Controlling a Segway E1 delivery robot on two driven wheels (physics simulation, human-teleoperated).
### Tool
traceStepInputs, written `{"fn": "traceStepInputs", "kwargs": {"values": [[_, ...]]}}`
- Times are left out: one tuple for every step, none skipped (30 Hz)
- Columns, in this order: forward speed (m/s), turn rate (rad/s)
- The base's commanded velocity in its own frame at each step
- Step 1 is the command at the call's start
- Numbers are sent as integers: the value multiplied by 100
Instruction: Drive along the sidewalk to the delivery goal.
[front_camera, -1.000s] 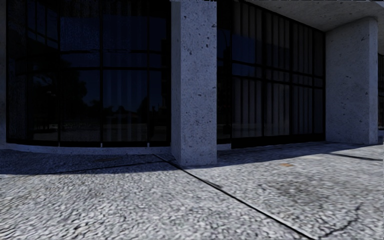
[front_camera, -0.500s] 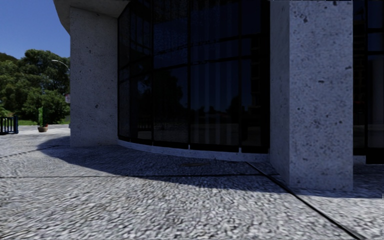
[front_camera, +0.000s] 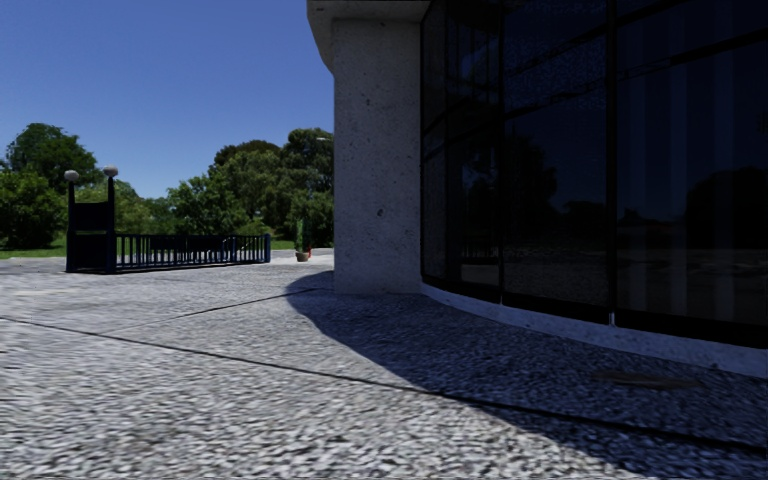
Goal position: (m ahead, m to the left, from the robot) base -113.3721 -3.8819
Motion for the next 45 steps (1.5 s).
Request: {"fn": "traceStepInputs", "kwargs": {"values": [[200,97],[200,96],[200,94],[200,90],[200,88],[200,88],[200,88],[200,88],[200,88],[200,88],[200,88],[200,88],[200,88],[200,88],[200,88],[200,88],[200,88],[200,88],[200,88],[200,88],[200,88],[200,88],[200,88],[200,88],[200,88],[200,88],[200,88],[200,88],[200,88],[200,88],[200,88],[200,88],[200,88],[200,88],[200,88],[200,88],[200,88],[200,88],[200,87],[200,87],[200,86],[200,86],[200,86],[200,86],[200,85]]}}
